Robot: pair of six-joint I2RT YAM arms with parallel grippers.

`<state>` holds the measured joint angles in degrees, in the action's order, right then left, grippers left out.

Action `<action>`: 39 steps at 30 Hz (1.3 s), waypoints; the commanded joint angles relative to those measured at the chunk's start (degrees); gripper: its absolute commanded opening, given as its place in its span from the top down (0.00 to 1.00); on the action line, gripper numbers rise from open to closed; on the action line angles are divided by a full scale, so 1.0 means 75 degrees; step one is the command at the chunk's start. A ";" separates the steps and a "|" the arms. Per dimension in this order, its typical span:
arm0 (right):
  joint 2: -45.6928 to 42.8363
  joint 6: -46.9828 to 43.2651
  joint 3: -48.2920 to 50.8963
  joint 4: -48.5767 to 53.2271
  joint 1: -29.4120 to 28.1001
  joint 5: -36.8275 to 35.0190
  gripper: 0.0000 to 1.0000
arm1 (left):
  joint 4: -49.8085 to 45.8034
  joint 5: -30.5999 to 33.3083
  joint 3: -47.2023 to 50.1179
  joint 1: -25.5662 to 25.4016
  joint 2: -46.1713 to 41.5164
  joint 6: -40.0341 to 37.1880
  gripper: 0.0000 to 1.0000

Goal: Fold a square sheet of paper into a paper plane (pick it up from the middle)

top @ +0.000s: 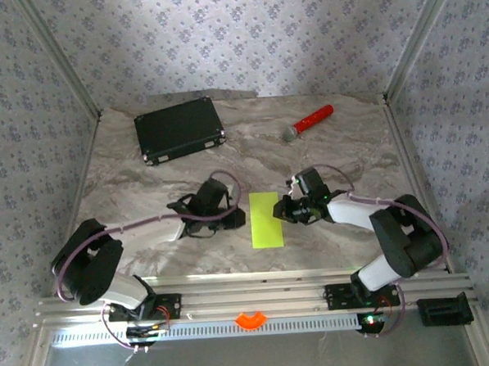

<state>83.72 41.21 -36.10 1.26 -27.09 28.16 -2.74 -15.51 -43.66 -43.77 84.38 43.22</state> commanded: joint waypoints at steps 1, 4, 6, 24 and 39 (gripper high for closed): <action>-0.0786 -0.0080 -0.0150 0.1537 0.0115 -0.0677 0.77 | 0.0389 -0.0587 -0.0865 0.0522 0.0708 0.0339 0.82; -0.1484 0.0158 0.0185 0.1929 0.0266 -0.0561 0.67 | 0.0292 -0.0974 -0.1624 0.0749 0.1486 0.0245 0.80; -0.1915 0.0407 0.0488 0.2032 0.0265 -0.0530 0.61 | -0.0039 -0.1179 -0.2215 0.0807 0.2058 -0.0013 0.79; -0.1806 0.0985 0.0811 0.2248 -0.0589 0.0138 0.48 | -0.0570 -0.1659 -0.3416 0.0882 0.4091 -0.0415 0.78; -0.1109 0.1114 0.0917 0.1550 -0.0639 0.0767 0.47 | -0.0419 -0.1412 -0.2757 0.0887 0.4161 -0.0463 0.78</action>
<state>75.05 48.47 -29.82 14.55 -31.66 32.27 -2.61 -28.32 -66.24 -37.12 114.39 41.36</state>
